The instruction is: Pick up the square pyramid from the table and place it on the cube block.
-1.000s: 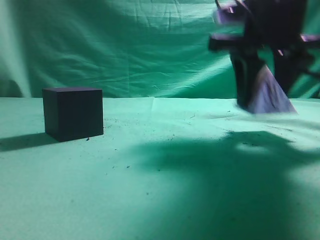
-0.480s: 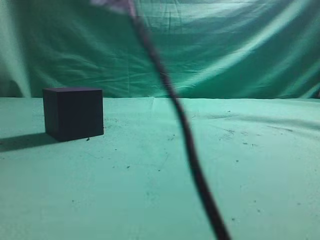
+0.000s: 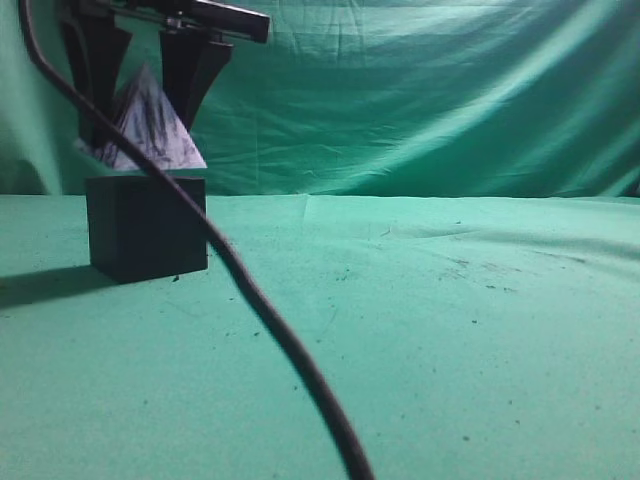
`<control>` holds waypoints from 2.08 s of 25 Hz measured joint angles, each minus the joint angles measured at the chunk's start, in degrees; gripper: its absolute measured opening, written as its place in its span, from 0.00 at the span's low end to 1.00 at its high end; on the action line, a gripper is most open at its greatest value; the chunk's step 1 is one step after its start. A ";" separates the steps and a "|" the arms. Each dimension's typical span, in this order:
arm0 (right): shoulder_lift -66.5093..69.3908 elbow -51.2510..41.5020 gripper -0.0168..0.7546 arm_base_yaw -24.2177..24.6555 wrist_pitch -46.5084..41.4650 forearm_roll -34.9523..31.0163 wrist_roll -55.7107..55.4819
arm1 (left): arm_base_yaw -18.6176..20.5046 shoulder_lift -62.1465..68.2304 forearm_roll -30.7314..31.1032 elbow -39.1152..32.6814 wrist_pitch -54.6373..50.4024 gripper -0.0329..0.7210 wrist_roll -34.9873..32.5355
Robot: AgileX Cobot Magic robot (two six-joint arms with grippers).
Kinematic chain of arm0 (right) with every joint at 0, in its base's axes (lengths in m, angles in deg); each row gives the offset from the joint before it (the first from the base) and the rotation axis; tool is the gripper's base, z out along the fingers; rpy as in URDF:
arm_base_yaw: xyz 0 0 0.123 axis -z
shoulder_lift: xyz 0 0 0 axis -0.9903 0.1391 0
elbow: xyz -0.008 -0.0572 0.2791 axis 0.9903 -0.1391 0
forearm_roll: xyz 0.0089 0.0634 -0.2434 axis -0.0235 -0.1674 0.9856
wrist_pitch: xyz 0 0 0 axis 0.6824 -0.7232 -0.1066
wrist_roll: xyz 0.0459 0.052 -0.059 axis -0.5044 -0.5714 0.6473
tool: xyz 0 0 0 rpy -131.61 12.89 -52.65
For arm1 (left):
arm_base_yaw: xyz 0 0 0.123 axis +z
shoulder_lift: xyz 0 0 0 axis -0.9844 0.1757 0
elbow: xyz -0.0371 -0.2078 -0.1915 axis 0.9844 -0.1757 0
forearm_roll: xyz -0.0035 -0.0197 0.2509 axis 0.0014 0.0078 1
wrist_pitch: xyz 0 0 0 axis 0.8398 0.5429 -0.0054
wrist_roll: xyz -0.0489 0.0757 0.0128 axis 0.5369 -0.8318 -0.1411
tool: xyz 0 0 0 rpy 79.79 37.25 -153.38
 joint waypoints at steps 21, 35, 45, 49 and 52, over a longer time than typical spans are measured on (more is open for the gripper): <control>-9.20 19.01 0.12 -0.13 -6.22 1.69 -1.62 | 0.00 0.00 0.00 0.00 0.00 0.04 0.00; -44.26 -1.03 0.10 -0.29 -7.76 3.41 -1.88 | 0.00 0.00 0.20 0.00 0.00 0.04 0.00; -77.49 -39.40 0.10 -0.29 0.98 1.15 -2.73 | 0.00 0.00 0.32 0.00 0.00 0.04 0.00; -90.18 -49.64 0.10 -0.29 3.78 0.92 -2.62 | 0.00 0.00 0.32 0.00 0.00 0.04 0.00; -97.51 -54.79 0.10 -0.29 3.07 0.18 -2.52 | 0.00 0.00 0.32 0.00 0.00 0.04 0.00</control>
